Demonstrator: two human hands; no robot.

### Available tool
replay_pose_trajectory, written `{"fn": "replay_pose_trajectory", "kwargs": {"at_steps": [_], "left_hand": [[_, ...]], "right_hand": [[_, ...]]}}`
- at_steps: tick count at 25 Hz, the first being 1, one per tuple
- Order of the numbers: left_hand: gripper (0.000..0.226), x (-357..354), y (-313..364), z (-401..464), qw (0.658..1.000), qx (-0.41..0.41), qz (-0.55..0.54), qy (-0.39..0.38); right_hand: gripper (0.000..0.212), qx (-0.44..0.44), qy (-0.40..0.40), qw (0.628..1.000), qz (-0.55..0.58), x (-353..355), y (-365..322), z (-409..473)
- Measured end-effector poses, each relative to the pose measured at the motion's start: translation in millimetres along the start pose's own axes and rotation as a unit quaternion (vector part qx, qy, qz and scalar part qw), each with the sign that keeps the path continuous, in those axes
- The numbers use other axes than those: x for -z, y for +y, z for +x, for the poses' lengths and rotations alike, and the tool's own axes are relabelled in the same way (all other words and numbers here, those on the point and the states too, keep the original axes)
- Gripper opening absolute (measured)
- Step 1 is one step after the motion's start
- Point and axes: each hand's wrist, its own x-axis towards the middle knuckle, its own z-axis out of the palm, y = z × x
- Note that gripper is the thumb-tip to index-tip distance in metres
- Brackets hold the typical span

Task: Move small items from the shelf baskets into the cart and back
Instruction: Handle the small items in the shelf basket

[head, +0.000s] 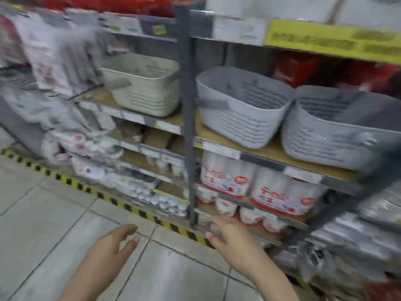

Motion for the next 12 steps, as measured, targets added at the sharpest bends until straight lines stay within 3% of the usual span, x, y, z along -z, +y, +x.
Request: {"fn": "replay_pose_trajectory", "kwargs": {"at_steps": [5,12], "left_hand": [[0.029,58.0,-44.0,23.4,0.999,0.022,-0.024,0.034],[0.036,117.0,-12.4,114.7,0.994,-0.09,-0.05,0.041]], "right_hand": [[0.033,0.043,-0.029,0.998,0.025,-10.1,-74.3,63.6],[0.03,0.039,-0.027,0.999,-0.002,14.6,-120.4,163.8]]}}
